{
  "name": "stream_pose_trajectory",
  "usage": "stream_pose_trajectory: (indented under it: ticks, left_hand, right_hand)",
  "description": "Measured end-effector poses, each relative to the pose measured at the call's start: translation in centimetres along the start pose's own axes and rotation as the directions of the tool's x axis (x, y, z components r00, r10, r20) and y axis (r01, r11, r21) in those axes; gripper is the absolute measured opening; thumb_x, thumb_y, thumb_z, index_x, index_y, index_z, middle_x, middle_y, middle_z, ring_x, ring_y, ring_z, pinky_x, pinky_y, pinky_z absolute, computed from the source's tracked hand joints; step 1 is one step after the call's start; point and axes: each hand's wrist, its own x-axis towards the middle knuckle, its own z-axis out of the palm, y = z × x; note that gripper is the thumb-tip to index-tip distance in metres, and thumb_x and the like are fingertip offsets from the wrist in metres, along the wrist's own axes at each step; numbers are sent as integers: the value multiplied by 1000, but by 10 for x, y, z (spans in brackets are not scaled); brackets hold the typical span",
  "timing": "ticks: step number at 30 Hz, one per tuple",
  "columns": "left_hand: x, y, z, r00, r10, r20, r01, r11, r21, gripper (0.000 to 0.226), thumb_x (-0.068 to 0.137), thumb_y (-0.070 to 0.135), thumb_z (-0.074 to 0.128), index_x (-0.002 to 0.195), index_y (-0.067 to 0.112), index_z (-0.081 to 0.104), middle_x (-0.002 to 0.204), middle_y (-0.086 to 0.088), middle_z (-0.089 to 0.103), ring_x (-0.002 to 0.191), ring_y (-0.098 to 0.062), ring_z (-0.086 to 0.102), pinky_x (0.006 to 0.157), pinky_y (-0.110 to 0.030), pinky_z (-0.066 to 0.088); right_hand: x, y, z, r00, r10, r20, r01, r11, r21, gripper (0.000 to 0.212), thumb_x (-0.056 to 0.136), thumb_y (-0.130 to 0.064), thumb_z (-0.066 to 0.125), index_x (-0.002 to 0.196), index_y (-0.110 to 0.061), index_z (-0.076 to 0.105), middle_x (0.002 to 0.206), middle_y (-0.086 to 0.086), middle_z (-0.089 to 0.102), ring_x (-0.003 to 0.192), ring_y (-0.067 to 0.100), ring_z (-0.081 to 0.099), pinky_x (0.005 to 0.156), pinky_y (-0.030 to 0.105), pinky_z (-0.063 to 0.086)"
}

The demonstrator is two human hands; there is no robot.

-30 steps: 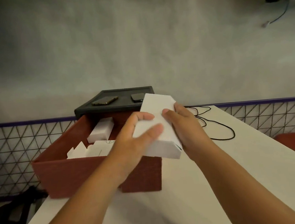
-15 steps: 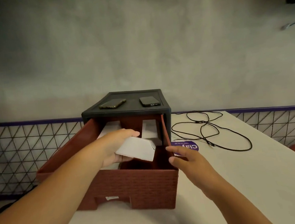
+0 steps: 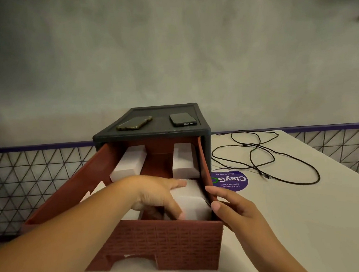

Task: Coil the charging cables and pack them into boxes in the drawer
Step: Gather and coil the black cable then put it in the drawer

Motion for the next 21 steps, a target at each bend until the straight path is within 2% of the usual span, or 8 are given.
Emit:
stream_pose_trajectory:
  ticks: [2,4,7,9,12,14,17,21]
  left_hand:
    - [8,-3,4,1000,-11,-13,12,997,79,97,78,-3,69,148,35,13,103,-10,62,64,-13,63,59,-24,53]
    - [14,-5,7,999,-17,-41,23,987,158,100,78,-2,67,148,35,7,84,-10,65,54,-12,59,53,-24,50]
    - [24,-5,6,996,-27,-86,51,955,292,105,77,2,69,148,36,0,97,-11,64,65,-19,60,68,-34,53]
    - [30,-2,6,995,-43,-87,74,917,392,106,78,5,69,148,35,-5,102,-11,62,69,-20,56,68,-33,49]
    - [40,3,8,992,-50,-115,108,804,584,107,80,10,69,148,30,-10,137,-9,47,75,-20,57,64,-28,50]
    - [48,5,9,988,-60,-141,141,718,682,107,80,13,70,148,28,-11,143,-9,41,86,-22,61,67,-28,52]
    - [64,6,6,982,-81,-172,185,614,767,115,74,21,77,149,25,-11,148,-6,36,117,-27,54,93,-36,50]
    - [71,14,2,982,-97,-162,188,563,805,122,71,24,81,148,22,-13,155,-3,24,132,-25,39,101,-30,42]
  right_hand:
    - [1,4,1,999,-32,-7,32,999,5,34,68,-36,61,98,-48,67,107,-1,68,101,17,63,91,31,50]
    - [2,7,2,998,-59,-27,59,998,-4,33,67,-37,61,96,-52,66,111,-7,65,102,11,62,95,32,48]
    - [3,10,5,994,-101,-52,101,995,1,35,59,-49,63,93,-55,66,107,-17,64,102,1,59,95,30,47]
    - [3,12,5,991,-124,-55,125,992,3,42,54,-57,58,95,-55,65,107,-23,63,104,-1,58,93,28,47]
    - [3,14,4,989,-139,-46,139,990,-4,46,54,-60,55,100,-56,61,109,-29,60,106,-6,55,87,20,47]
    - [3,14,5,988,-151,-45,151,988,6,46,55,-59,55,100,-55,62,109,-26,60,106,-6,55,80,14,47]
    - [3,15,7,987,-152,-51,154,987,36,40,57,-54,58,96,-51,66,110,-21,62,105,-6,56,76,7,45]
    - [3,13,8,986,-155,-58,158,986,48,32,55,-53,58,85,-46,69,112,-13,62,102,-7,56,74,6,44]
